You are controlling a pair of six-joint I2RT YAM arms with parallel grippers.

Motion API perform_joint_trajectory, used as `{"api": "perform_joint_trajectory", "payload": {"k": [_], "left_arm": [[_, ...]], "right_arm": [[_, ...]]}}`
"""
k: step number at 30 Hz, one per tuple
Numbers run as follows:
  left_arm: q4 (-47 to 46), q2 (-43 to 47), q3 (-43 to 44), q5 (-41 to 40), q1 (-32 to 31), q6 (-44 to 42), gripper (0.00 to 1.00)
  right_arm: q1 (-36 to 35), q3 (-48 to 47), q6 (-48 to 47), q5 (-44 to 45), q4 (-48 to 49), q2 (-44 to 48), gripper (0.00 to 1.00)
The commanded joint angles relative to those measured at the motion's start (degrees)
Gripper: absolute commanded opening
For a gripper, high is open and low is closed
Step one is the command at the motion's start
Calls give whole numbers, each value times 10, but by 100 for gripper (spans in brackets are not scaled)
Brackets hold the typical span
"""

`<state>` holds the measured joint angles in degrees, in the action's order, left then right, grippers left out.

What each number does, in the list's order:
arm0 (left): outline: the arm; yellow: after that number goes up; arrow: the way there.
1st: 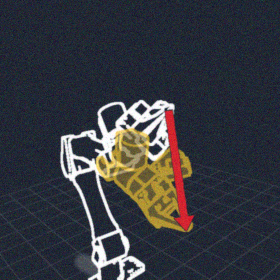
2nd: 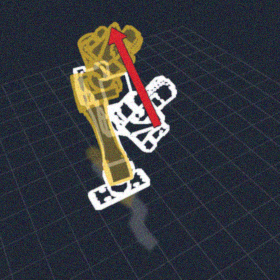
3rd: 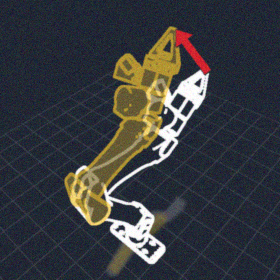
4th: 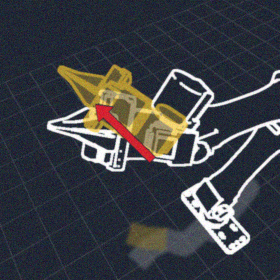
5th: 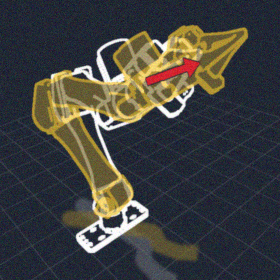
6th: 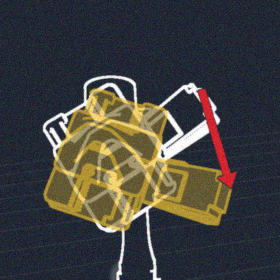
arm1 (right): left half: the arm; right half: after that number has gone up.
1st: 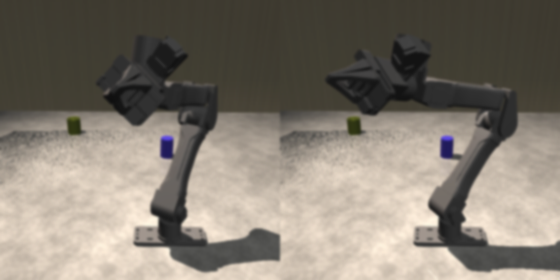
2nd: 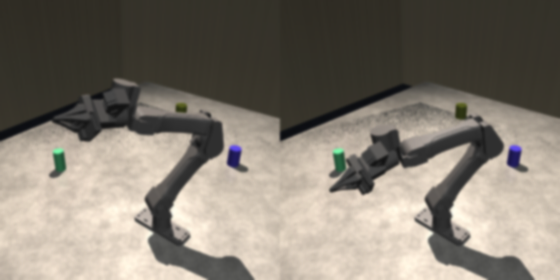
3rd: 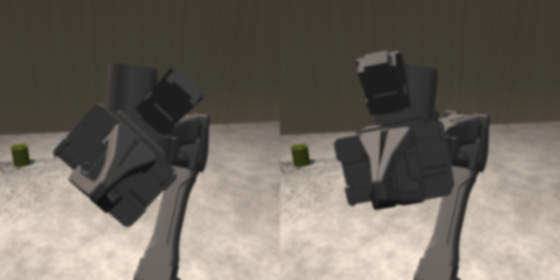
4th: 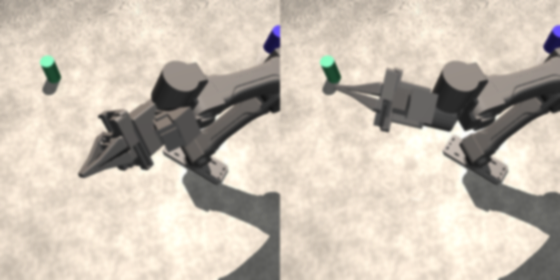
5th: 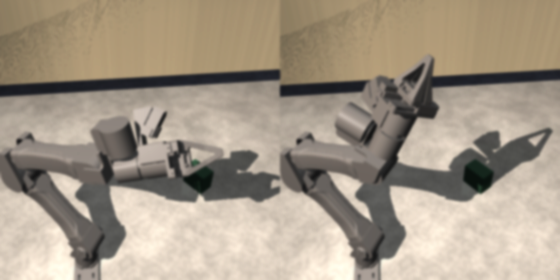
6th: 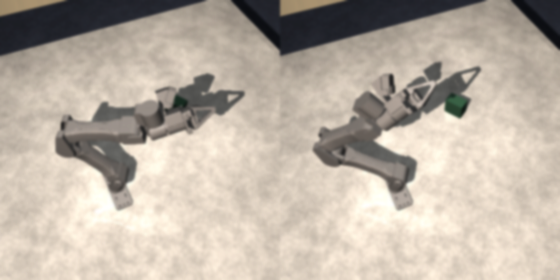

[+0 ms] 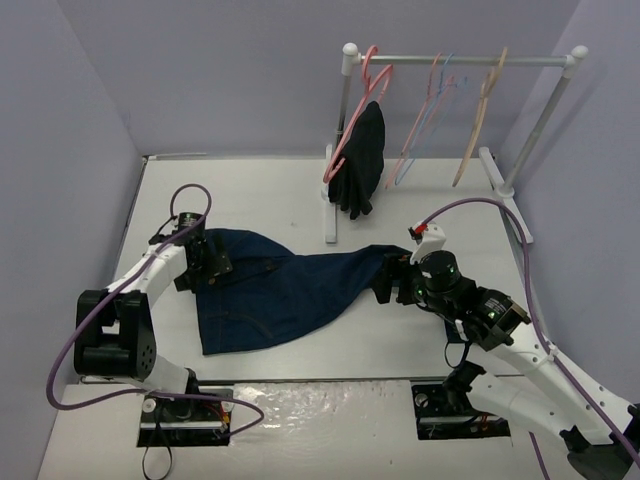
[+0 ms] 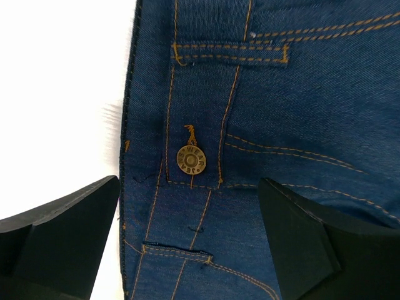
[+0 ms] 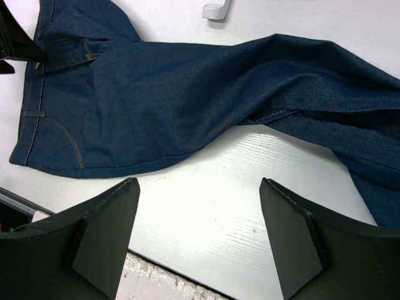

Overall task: Place the trousers on the hanger
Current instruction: Flatten out the trousers at the center of the board.

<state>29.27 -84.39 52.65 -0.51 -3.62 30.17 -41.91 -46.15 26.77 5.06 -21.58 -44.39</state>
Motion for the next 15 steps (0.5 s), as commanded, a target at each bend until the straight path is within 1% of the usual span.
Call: {"api": "perform_joint_trajectory", "payload": {"k": [1,9,13,14,15], "left_arm": [[2,-2,22,-3,4,-31,91],[3,-48,10,-18,5,-51,91],[6,-73,8,-15,15,-46,91],[6,-77,7,-14,15,-44,90],[6,-81,6,-14,16,-43,87]], "right_arm": [[3,-14,-15,-1,9,9,75],[3,-9,-17,0,9,4,75],[4,-10,-16,5,10,4,75],[4,-10,-15,5,10,4,75],[3,-9,-15,7,10,5,75]]}}
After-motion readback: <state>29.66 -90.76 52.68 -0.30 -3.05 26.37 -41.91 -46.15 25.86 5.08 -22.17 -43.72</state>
